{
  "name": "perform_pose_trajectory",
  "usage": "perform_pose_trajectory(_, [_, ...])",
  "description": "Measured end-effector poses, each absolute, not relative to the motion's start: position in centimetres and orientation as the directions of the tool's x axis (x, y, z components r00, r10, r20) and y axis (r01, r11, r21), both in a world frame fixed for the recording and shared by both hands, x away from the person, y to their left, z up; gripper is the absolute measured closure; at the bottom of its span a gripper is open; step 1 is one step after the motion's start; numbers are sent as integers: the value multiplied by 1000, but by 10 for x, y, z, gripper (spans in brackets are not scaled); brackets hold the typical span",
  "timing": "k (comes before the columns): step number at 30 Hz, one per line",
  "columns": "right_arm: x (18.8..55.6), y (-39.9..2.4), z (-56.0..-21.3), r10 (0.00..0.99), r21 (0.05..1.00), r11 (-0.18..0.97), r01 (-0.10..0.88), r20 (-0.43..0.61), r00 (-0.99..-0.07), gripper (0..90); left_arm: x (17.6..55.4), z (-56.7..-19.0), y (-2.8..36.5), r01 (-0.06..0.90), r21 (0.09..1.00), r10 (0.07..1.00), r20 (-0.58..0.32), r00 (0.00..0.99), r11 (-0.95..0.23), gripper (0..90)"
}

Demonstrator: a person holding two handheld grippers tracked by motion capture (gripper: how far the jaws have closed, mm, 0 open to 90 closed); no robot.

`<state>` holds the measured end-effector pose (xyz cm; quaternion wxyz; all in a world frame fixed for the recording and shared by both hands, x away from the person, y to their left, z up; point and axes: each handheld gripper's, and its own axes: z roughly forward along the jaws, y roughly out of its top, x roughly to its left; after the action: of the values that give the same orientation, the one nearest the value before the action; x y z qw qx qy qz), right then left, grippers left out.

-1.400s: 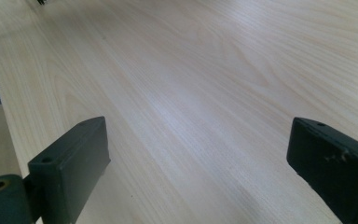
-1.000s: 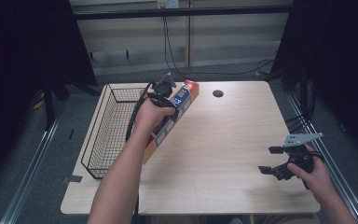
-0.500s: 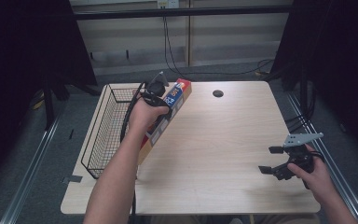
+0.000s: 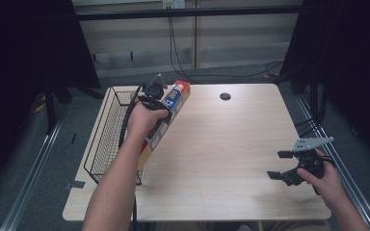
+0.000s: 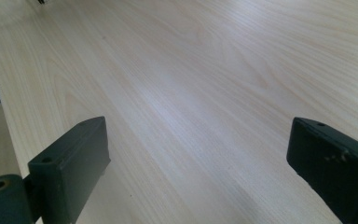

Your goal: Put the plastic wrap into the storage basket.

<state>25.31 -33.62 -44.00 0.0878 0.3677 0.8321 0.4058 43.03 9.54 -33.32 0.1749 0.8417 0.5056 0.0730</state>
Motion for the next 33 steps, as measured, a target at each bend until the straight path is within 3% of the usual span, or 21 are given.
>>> perform_pose_trajectory(33, [253,-333,-441,679,739,407,537,148,-719,57,421,-330,140,859,379,919,-51,391,-344,435])
